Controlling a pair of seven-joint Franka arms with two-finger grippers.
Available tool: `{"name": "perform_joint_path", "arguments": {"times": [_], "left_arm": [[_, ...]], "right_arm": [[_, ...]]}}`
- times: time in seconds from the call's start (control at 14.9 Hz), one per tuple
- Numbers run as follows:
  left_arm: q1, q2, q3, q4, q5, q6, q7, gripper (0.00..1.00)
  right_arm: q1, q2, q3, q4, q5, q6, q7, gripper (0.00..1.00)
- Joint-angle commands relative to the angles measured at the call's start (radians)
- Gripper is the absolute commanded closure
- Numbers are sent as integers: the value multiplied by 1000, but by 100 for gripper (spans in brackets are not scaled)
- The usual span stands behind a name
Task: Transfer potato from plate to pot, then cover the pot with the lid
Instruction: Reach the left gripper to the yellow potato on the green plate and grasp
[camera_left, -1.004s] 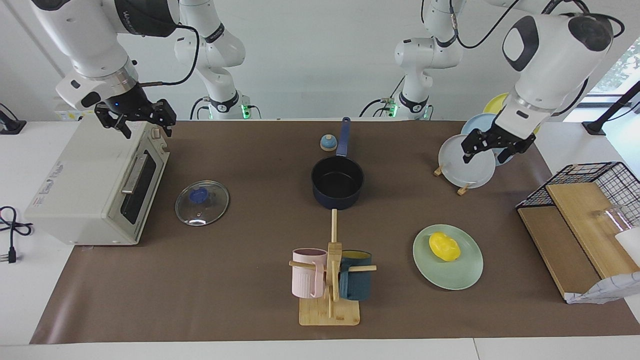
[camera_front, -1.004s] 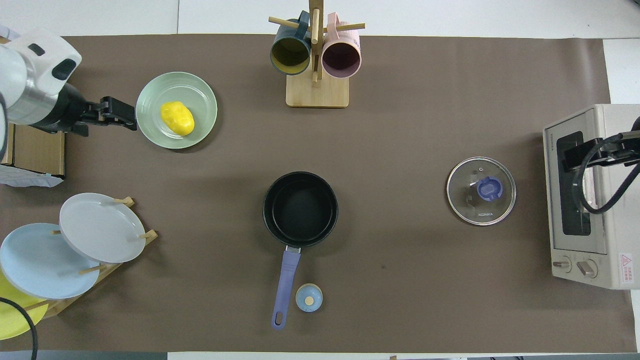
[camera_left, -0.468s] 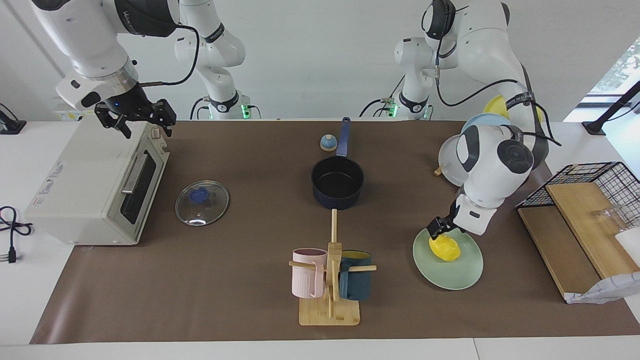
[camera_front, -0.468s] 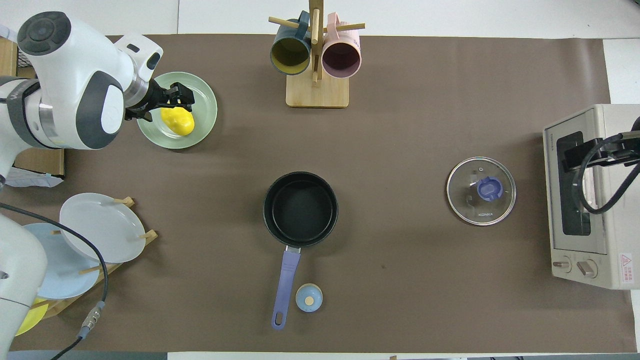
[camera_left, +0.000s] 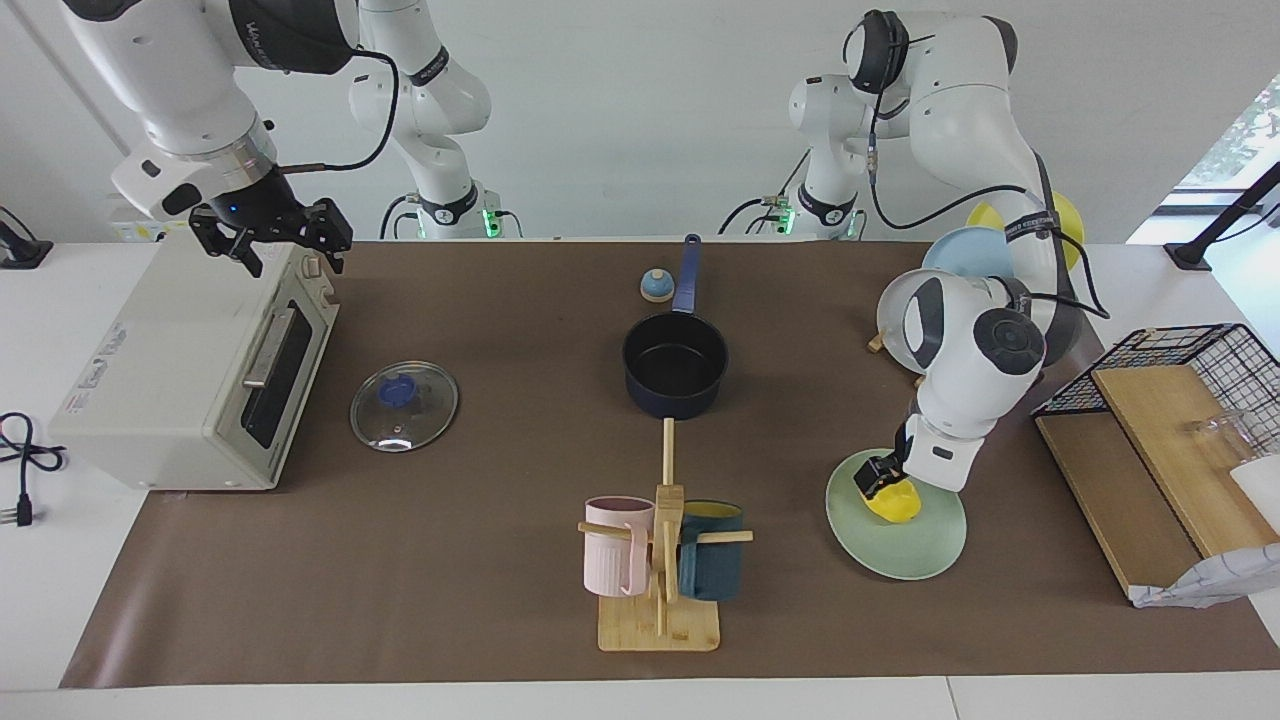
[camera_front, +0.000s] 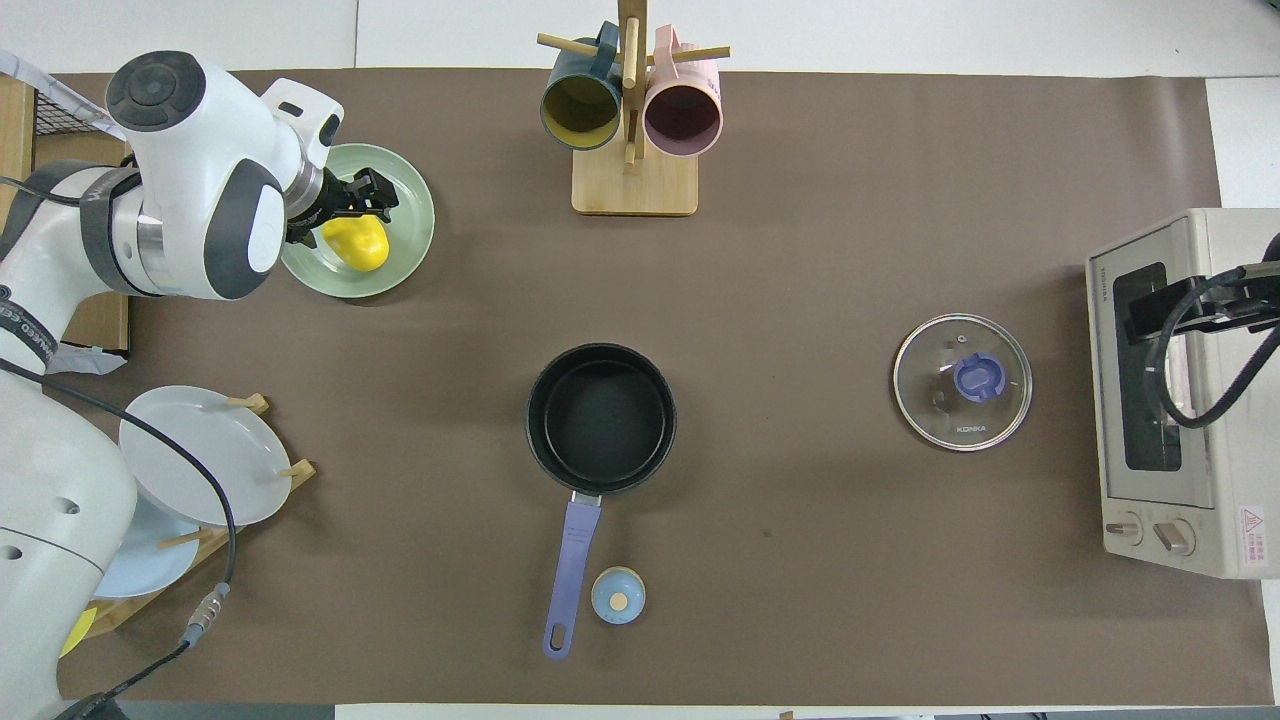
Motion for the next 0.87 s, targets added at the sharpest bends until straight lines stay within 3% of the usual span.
{"name": "perform_joint_path", "arguments": {"times": [0.0,0.47,0.54,0.67,0.74,0.8], "left_arm": [[-13,-2,14,-51,25,73,-35,0],[-10,-3,11,-72,26,107,-48,0],[-10,-3,14,-74,28,106,-48,4],[-10,-11,14,-91,28,100,-48,17],[-5,-11,14,-91,28,96,-48,32],[-5,-11,14,-89,28,92,-45,53]], "right_arm": [[-1,-3,-3,0,14,-15,7,0],[-1,-3,-3,0,16,-15,7,0],[-1,-3,-3,0,16,-15,7,0],[-1,-3,-3,0,16,-15,7,0],[-1,-3,-3,0,16,-15,7,0],[-1,-3,-3,0,16,-15,7,0]]}}
